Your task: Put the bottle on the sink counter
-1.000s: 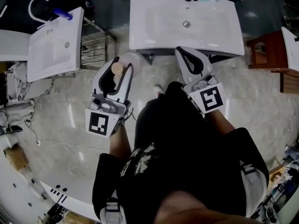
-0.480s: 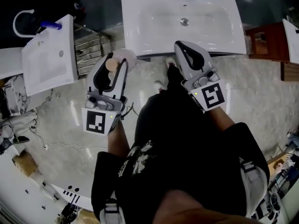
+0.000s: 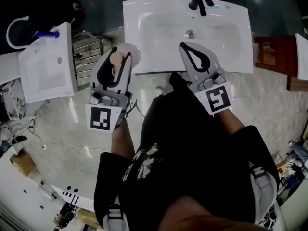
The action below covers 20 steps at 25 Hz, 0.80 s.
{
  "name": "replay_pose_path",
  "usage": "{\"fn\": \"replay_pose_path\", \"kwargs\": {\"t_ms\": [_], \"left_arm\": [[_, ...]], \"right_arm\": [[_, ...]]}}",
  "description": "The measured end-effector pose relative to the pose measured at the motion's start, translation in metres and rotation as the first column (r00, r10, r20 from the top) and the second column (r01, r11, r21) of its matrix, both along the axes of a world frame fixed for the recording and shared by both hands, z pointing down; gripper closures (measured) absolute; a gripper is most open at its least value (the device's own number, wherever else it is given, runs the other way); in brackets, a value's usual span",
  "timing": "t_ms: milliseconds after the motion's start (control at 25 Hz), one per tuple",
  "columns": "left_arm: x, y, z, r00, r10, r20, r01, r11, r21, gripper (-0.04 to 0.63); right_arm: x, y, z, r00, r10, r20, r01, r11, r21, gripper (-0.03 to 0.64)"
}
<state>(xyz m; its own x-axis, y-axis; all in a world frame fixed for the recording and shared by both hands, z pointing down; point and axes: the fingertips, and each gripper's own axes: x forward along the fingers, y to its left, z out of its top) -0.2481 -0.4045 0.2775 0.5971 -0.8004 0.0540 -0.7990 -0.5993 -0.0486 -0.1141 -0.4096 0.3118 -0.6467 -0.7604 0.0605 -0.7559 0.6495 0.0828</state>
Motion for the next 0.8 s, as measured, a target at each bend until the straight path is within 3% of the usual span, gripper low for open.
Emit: {"fn": "replay_pose_path", "kwargs": {"t_ms": [360,640,800], "left_arm": [[0.004,-0.080,0.049,0.993,-0.115,0.009,0.115,0.990,-0.077,0.446],[0.003,-0.140,0.092,0.987,-0.135,0.087,0.143,0.985,-0.095,0.446],[0.000,-0.173,0.125,0.990,-0.128,0.065,0.134,0.985,-0.107,0.446]], "right_arm": [[0.003,-0.066,0.046,0.993,-0.121,-0.011,0.120,0.988,-0.096,0.622],[-0.011,-0.106,0.073,0.988,-0.153,-0.013,0.150,0.980,-0.131,0.623],[-0.018,-0.126,0.104,0.985,-0.158,-0.068,0.146,0.977,-0.156,0.622]]}}
